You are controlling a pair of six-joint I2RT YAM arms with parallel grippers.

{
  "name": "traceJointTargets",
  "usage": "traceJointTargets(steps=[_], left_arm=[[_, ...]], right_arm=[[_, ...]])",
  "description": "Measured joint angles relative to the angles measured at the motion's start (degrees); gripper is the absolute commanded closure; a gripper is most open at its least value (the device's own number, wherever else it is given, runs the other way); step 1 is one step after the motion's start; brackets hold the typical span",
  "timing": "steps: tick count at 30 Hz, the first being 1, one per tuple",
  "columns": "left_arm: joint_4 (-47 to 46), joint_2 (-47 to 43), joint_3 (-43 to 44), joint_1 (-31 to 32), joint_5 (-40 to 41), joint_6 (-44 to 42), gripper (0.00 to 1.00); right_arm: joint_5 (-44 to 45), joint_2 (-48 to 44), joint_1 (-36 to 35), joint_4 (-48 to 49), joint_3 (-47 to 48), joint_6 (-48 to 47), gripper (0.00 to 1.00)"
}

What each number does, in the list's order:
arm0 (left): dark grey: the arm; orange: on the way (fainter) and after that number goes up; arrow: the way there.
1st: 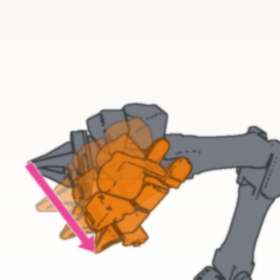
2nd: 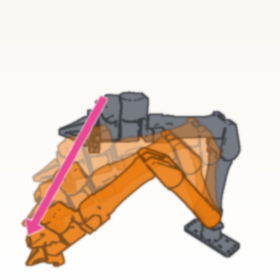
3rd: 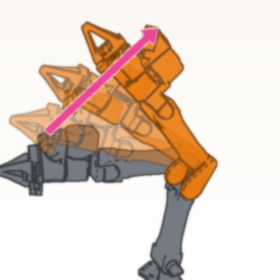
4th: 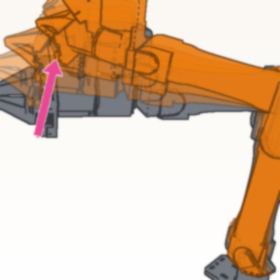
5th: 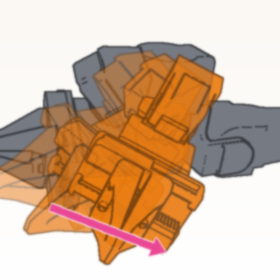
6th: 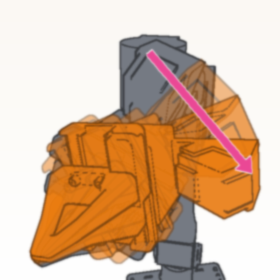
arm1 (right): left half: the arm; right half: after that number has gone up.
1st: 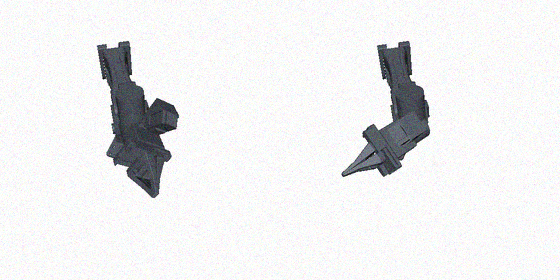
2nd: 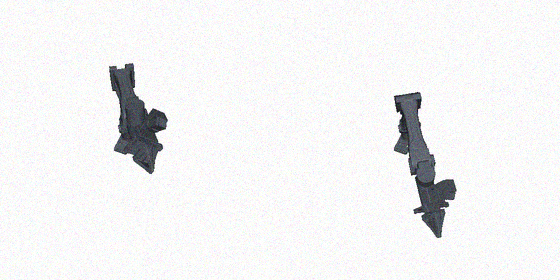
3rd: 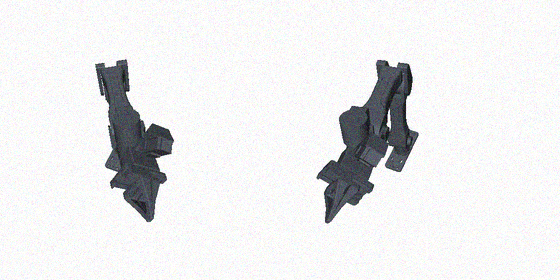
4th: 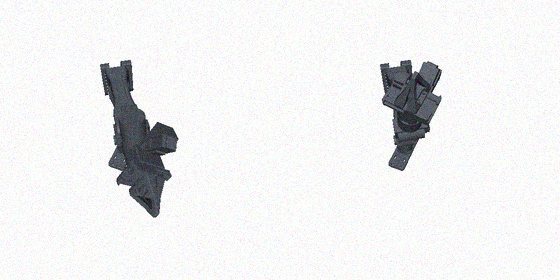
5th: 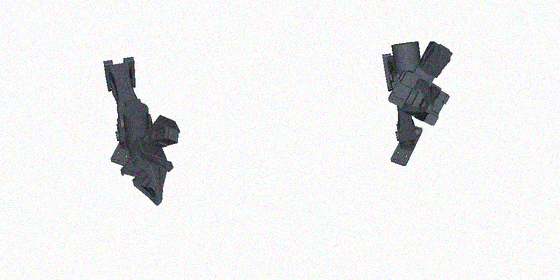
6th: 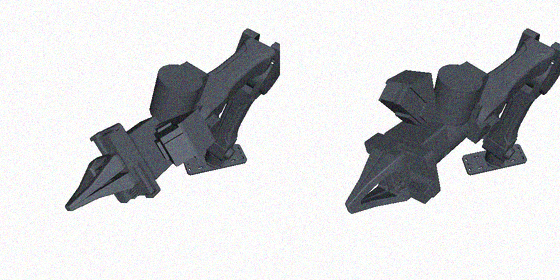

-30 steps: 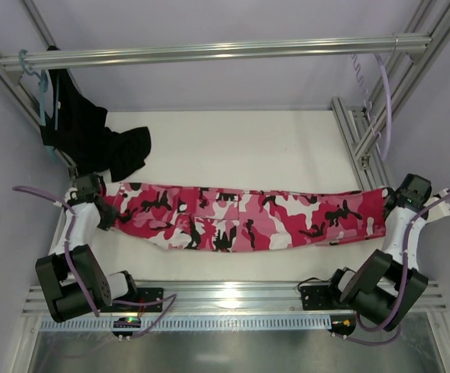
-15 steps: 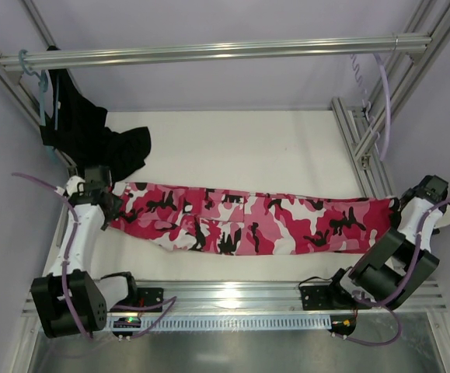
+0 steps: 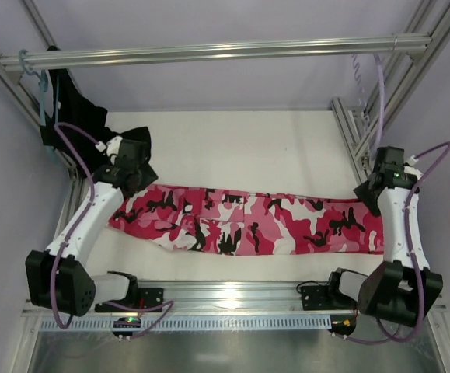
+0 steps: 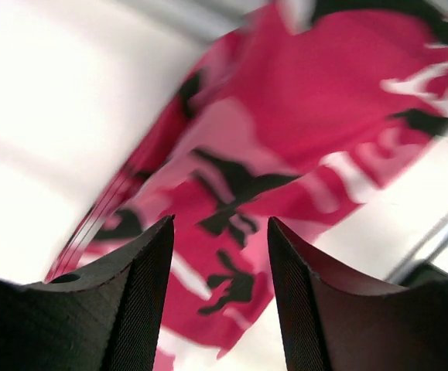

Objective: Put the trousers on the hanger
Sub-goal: Fold the trousers

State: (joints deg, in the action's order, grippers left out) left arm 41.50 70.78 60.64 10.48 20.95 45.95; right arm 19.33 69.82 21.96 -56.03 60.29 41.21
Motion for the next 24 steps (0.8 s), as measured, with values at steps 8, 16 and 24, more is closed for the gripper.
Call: traceJointTargets(steps=[8,16,24], left_arm=[[-2.93,10.08,5.14,11.61,-1.49,-0.13,0.36],[-6.62,13.60,3.82,14.08,-4.20,0.31,0.37],[-8.63,18.75,3.41,16.50,-6.73,0.09,0.37]], right_arm=[[-15.43,-20.20,-17.40,10.64,-7.89,-8.37,0.43],[-20.00,-16.59,-28.52,17.09,-10.21,-12.26,0.43],[-17.57,-15.47,-49.24,23.56,-13.14,-10.60,0.41]])
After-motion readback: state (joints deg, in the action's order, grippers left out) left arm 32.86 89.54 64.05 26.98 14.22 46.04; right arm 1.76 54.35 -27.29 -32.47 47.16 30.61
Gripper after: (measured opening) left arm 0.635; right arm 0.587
